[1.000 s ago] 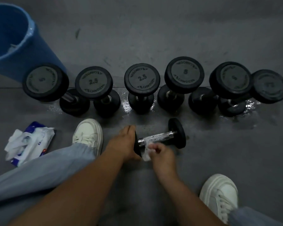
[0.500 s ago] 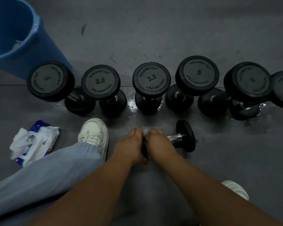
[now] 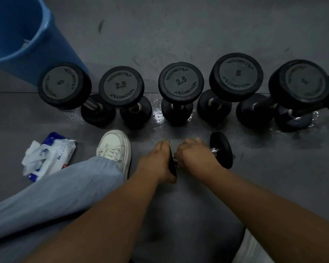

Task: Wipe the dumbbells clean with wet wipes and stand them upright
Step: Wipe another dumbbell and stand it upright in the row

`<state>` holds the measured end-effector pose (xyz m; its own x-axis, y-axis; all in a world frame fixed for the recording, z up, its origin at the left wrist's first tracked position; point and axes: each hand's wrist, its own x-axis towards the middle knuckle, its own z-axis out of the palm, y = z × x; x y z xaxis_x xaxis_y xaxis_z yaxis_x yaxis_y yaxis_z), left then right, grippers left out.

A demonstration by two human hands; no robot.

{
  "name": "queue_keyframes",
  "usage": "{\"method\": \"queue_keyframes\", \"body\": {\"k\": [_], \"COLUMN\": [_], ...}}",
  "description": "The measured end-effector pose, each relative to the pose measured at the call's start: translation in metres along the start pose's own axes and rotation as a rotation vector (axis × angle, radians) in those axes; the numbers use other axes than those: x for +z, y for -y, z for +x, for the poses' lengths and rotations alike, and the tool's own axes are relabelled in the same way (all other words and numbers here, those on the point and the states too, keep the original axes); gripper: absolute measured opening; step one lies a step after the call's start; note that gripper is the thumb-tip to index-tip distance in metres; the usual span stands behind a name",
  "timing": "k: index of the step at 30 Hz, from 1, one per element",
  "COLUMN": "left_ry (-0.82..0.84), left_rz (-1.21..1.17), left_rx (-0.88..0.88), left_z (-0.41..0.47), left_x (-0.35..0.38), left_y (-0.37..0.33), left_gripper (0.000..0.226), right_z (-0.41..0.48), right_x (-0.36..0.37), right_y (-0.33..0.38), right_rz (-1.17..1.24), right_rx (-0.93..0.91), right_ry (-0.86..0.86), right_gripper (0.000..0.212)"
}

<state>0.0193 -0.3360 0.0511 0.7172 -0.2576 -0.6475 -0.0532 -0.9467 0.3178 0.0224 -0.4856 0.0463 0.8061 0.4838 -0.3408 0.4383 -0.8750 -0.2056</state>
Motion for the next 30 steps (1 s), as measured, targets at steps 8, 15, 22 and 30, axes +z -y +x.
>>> {"method": "queue_keyframes", "body": {"k": [8,15,22,30], "left_ry": [0.029,0.066,0.058,0.078], "left_rz": [-0.035,-0.059,-0.063,-0.045], "left_rx": [-0.008,-0.011,-0.015,-0.011], "left_z": [0.006,0.01,0.013,0.014], "left_x": [0.001,-0.005,-0.005,-0.008], "left_y": [0.002,0.005,0.006,0.004], "left_gripper": [0.129,0.13,0.13,0.129], "right_z": [-0.021,-0.025,-0.023,-0.026], "right_x": [0.022,0.032,0.036,0.038], "right_y": [0.018,0.036,0.032,0.044], "right_rz": [0.133,0.612,0.72,0.884], "right_rx": [0.212,0.39,0.421,0.715], "right_ry": [-0.198,-0.081,-0.062,-0.248], "right_gripper": [0.013,0.01,0.018,0.014]}}
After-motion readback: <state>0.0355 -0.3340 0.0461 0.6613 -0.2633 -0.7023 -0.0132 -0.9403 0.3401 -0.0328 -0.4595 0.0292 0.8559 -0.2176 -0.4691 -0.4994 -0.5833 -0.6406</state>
